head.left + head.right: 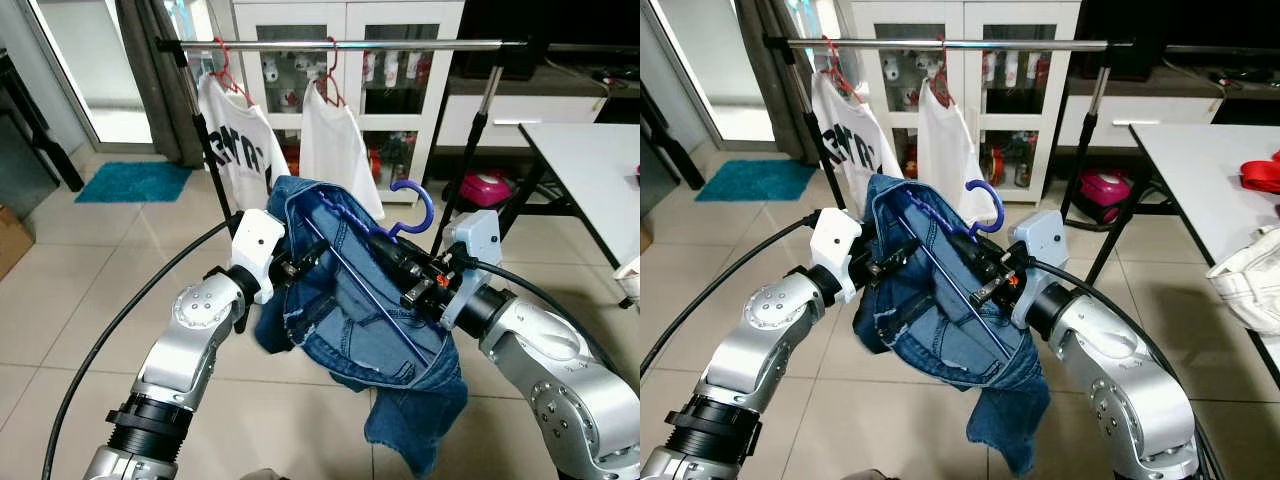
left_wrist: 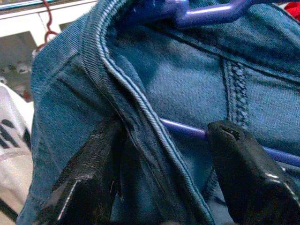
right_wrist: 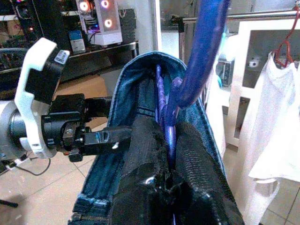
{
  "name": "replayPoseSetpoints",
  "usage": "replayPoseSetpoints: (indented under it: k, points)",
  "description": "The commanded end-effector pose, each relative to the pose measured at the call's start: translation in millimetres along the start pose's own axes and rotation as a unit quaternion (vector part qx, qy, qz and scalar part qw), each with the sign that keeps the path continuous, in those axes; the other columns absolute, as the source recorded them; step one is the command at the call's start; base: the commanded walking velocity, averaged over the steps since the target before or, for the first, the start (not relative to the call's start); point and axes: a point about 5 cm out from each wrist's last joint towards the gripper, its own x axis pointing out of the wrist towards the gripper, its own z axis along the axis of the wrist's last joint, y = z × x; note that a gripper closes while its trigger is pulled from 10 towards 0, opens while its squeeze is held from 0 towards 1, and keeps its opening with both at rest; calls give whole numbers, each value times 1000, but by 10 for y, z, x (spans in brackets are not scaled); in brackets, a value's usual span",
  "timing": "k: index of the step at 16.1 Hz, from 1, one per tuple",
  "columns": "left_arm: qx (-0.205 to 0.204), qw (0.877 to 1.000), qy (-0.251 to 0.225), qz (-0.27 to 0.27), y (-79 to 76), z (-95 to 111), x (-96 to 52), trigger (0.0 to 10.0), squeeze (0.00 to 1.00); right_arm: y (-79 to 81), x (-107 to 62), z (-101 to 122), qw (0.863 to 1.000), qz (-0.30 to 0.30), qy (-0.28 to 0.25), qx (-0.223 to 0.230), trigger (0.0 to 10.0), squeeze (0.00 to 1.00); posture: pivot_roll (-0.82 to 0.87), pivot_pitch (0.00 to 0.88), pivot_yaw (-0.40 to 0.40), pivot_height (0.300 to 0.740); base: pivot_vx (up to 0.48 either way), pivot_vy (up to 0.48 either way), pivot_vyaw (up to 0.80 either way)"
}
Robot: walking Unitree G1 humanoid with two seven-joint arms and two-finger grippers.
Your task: Hang hanger
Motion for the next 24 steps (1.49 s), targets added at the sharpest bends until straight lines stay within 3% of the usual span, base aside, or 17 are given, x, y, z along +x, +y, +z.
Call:
replayPoseSetpoints:
  k: [1,2,3,4,15,22,24]
  points:
    - [19,1000,5,5,10,-1,44,10000,0,32,-10,99,1000,18,-24,-8,0,0,-136,0,68,740,0,0,0]
    - [13,1000,4,2,2,-10,50,10000,0,32,-12,102,999,20,-25,-8,0,0,-136,0,68,740,0,0,0]
    - [8,1000,-4,0,-3,-5,55,3020,0,28,-18,109,999,23,-25,-8,0,0,-136,0,68,740,0,0,0]
    - [6,1000,-7,4,4,-4,57,0,0,22,-22,113,999,23,-25,-8,0,0,-136,0,68,740,0,0,0]
    - [-22,999,-8,23,111,-50,30,0,0,20,-35,118,999,29,-23,-14,0,0,-140,0,74,740,0,0,0]
    - [-46,997,-45,52,346,49,-111,0,0,-35,-61,68,1000,12,-3,-25,0,0,-134,0,78,740,0,0,0]
    - [-47,995,-65,64,492,128,-188,0,0,-26,-66,46,999,19,9,-35,0,0,-130,0,77,740,0,0,0]
